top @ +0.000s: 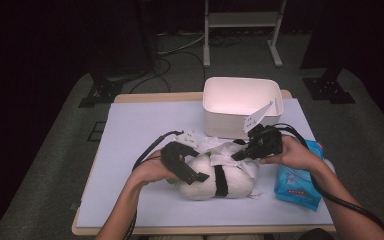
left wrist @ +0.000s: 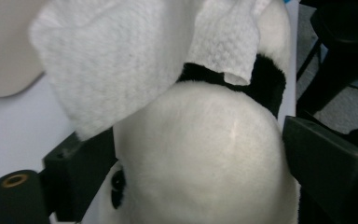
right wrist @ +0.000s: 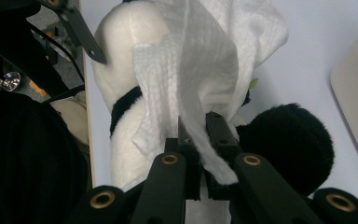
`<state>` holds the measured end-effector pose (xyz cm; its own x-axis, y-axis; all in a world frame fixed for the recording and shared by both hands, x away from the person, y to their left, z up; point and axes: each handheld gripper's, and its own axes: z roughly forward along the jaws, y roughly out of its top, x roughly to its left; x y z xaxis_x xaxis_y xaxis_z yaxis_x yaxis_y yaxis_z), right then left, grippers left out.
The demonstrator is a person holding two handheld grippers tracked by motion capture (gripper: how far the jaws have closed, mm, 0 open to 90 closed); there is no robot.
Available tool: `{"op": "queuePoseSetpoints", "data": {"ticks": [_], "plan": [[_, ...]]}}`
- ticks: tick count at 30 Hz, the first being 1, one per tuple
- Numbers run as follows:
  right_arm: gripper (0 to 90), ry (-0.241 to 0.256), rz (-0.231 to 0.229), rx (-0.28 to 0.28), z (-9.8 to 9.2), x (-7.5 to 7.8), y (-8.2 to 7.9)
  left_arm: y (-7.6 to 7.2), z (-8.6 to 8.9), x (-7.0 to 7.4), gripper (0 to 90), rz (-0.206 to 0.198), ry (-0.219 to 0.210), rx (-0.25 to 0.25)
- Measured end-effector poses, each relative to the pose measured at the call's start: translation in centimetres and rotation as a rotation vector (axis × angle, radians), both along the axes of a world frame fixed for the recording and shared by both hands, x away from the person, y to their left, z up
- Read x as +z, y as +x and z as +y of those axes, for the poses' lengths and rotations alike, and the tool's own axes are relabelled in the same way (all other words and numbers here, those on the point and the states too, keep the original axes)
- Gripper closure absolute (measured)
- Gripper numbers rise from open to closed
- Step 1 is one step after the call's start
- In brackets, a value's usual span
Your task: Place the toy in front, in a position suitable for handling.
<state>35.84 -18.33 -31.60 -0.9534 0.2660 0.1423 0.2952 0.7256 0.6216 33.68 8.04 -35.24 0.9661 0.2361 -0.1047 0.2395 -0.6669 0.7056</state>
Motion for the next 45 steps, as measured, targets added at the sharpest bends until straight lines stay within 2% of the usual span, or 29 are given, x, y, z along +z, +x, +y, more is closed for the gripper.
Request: {"op": "queuePoseSetpoints", "data": {"ticks": [4, 6, 8, 12, 14, 16, 19, 24, 27, 33, 34, 35, 37, 41, 45], "plan": [[85.6, -0.006, -0.020, 0.005, 0.3, 0.4, 0.1, -0.3, 0.0, 0.1, 30.3, -0.023, 0.009, -0.024], [85.5, -0.006, -0.035, -0.004, 0.6, 0.5, 0.3, -0.5, -0.1, 0.2, 31.8, -0.035, 0.029, -0.059], [85.5, -0.002, -0.027, -0.008, 0.9, 0.4, 0.7, -0.7, -0.2, 0.3, 31.5, -0.037, 0.033, -0.052], [85.5, -0.024, -0.020, 0.000, 1.2, -0.1, 0.7, -0.4, 0.1, 0.4, 26.5, 0.000, -0.001, -0.044], [85.4, -0.009, -0.013, 0.003, 0.9, -0.1, 0.4, -0.3, 0.2, 0.6, 23.5, 0.009, -0.018, -0.044], [85.4, -0.006, 0.001, 0.002, 0.5, -0.1, 0.2, -0.2, 0.3, 1.0, 23.2, 0.012, -0.030, -0.038], [85.4, -0.006, 0.000, 0.010, -0.1, -0.3, -0.4, 0.0, 0.4, 1.5, 23.1, 0.016, -0.058, -0.039], [85.5, 0.007, 0.008, 0.015, -0.8, -0.7, -1.1, -0.1, 0.1, 2.0, 20.5, 0.010, -0.037, -0.054], [85.5, 0.020, 0.015, 0.017, -1.1, -0.9, -1.1, -0.2, -0.3, 1.9, 18.5, -0.001, -0.013, -0.082], [85.5, 0.031, 0.011, 0.014, -1.3, -1.1, -1.1, 0.0, -0.4, 1.8, 18.1, 0.010, -0.033, -0.063], [85.5, 0.029, 0.004, 0.010, -1.3, -1.1, -1.1, 0.0, -0.4, 1.9, 18.8, 0.003, -0.032, -0.070], [85.5, 0.025, -0.007, -0.002, -1.4, -1.0, -1.1, -0.2, -0.4, 1.8, 23.3, -0.002, -0.033, -0.088], [85.5, 0.034, -0.008, -0.009, -1.4, -1.0, -0.9, -0.4, -0.7, 1.6, 25.7, -0.022, -0.006, -0.080], [85.5, 0.022, -0.016, 0.005, -0.9, -0.9, -0.8, -0.4, -0.5, 1.1, 28.3, 0.000, -0.003, -0.084], [85.5, 0.006, -0.037, 0.011, -0.7, -0.4, -1.0, -0.5, -0.2, 1.0, 30.1, -0.003, -0.001, -0.078]]}}
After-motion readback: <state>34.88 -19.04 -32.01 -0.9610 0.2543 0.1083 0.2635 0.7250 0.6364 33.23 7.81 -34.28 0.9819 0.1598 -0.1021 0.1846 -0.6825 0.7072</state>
